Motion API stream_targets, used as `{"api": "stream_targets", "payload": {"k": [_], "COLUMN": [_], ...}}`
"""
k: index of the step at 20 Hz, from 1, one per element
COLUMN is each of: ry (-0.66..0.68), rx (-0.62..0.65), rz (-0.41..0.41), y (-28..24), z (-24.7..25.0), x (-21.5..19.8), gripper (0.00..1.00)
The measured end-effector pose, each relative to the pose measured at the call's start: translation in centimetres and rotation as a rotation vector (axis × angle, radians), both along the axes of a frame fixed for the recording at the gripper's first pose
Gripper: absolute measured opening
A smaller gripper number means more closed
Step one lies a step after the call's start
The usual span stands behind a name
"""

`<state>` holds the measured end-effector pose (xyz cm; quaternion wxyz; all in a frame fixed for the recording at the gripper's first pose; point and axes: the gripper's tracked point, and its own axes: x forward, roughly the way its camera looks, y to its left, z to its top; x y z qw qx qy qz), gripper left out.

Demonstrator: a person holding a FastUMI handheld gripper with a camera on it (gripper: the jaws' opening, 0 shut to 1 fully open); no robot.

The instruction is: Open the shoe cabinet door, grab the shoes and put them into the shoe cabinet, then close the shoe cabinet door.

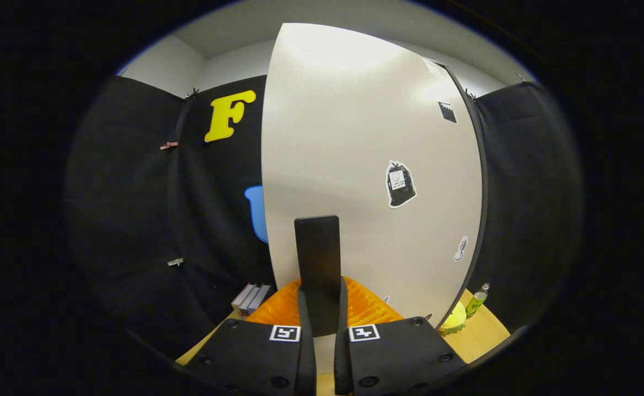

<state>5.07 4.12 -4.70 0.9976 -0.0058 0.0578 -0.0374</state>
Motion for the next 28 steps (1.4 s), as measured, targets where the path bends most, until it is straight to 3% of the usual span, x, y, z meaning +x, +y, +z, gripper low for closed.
{"api": "stream_targets", "payload": {"k": [19,22,28], "ry": [0.005,0.001,-0.021], "rx": [0.010,0.004,0.030], "rz": [0.106,0.104,0.040], "y": [-14.7,-17.3,-21.7], "z": [1.5,1.7,2.7], "x": [-17.6,-20.5,-21.7], "gripper": [0.16,0.16,0.15]}}
